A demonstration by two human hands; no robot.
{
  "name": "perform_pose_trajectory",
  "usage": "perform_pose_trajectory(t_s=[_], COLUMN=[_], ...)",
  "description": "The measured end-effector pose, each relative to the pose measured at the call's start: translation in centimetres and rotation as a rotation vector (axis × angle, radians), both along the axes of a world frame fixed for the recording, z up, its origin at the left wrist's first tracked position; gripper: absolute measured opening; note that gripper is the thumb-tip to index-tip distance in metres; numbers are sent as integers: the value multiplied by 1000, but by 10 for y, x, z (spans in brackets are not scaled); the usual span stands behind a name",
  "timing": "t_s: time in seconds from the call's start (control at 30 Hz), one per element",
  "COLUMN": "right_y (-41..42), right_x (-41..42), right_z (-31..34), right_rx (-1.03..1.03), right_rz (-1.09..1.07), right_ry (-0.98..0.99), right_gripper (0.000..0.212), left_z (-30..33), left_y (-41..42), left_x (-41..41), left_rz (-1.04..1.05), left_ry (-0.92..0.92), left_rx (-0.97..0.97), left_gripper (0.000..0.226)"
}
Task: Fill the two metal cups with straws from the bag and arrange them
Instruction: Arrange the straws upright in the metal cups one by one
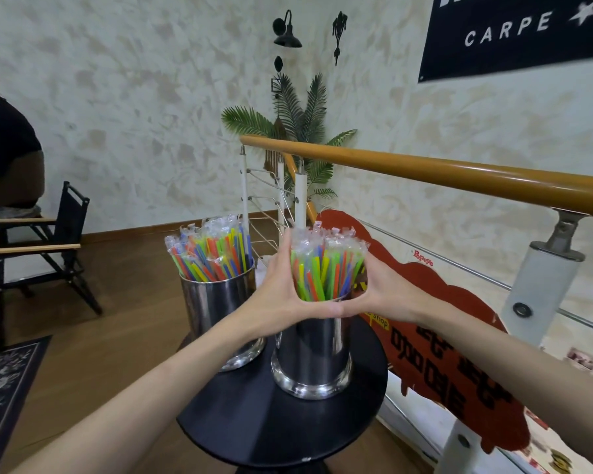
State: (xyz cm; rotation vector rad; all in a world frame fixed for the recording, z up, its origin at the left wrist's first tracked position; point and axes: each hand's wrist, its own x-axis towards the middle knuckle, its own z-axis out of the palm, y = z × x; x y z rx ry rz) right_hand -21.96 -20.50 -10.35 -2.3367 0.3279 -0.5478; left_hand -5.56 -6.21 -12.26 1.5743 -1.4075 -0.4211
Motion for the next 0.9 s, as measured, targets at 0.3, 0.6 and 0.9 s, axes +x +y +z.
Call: perform_pose_trajectory(t_s=[0.3, 0.6, 0.9], right_y=[-23, -26, -18], right_x=[-10, -5, -1], right_z=[9, 9, 1], right_rx=[89, 293, 205], right_rz=[1, 96, 2], right_ry=[175, 119, 33], right_gripper=[102, 100, 102], left_z=[1, 10, 5], left_y=[-19, -16, -25], left_x=[17, 12, 5], left_rz=[11, -154, -23], left_ry=[-67, 3, -156], left_rx=[15, -23, -22], left_gripper=[124, 71, 119])
